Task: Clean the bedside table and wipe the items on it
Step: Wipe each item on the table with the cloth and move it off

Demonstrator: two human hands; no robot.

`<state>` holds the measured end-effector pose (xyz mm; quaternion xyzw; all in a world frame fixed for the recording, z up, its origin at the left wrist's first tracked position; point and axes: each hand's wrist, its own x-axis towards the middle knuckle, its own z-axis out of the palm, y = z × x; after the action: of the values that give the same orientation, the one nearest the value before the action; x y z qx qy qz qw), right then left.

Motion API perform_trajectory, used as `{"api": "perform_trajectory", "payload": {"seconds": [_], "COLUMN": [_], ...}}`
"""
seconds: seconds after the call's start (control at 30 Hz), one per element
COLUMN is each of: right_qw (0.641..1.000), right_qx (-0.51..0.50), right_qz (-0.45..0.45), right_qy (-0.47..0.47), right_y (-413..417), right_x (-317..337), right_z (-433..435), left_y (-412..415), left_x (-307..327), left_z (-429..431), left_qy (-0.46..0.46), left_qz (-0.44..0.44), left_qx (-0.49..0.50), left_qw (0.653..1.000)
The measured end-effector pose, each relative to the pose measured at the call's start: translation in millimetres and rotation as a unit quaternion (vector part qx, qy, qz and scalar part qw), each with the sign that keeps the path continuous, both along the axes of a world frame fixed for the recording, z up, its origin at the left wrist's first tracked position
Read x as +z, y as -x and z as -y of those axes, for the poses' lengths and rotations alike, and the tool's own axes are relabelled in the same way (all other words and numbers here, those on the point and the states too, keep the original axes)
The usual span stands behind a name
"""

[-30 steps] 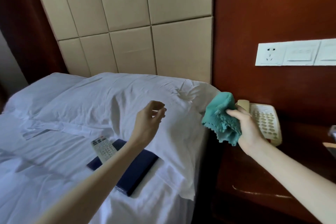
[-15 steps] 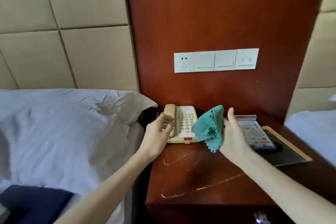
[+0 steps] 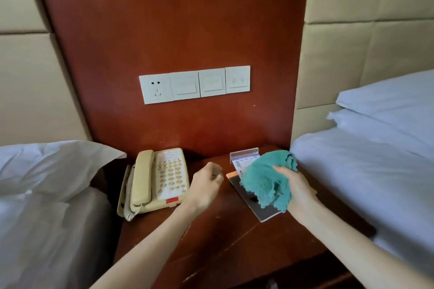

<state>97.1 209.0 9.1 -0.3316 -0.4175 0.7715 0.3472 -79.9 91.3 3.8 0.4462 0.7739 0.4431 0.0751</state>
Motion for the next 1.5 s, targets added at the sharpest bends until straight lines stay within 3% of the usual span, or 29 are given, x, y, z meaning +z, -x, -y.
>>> {"api": "perform_trajectory", "payload": {"seconds": [0.37, 0.57, 1.0, 1.1, 1.2, 1.33, 1.5], "right_qw": [0.996, 0.996, 0.996, 0.993, 0.985, 0.928, 0.768], "right_qx": [-0.075, -0.077, -0.094, -0.104, -0.052, 0.092, 0.174], "right_qz": [-0.014, -0.014, 0.009, 0.041, 0.092, 0.105, 0.246], "right_qy": [0.034, 0.045, 0.003, -0.042, -0.14, -0.345, -0.565], "right_y": [-21, -29, -22, -10, 4, 18, 36], "right_x": [-3, -4, -7, -3, 3, 16, 31], "right_z": [-58, -76, -79, -69, -51, -16, 18], "left_y": [42, 59, 54, 46, 37, 32, 35], "left_x": [-17, -27, -2, 15, 31, 54, 72], "left_z": [-121, -156, -130, -113, -92, -55, 4], "left_qy": [0.086, 0.143, 0.019, -0.003, -0.013, -0.029, -0.027], "left_qz": [-0.085, -0.09, -0.16, -0.2, -0.227, -0.272, -0.3], "left_qx": [0.03, 0.012, -0.006, -0.015, -0.021, 0.017, 0.079], "left_qw": [0.992, 0.986, 0.987, 0.98, 0.974, 0.962, 0.95]}}
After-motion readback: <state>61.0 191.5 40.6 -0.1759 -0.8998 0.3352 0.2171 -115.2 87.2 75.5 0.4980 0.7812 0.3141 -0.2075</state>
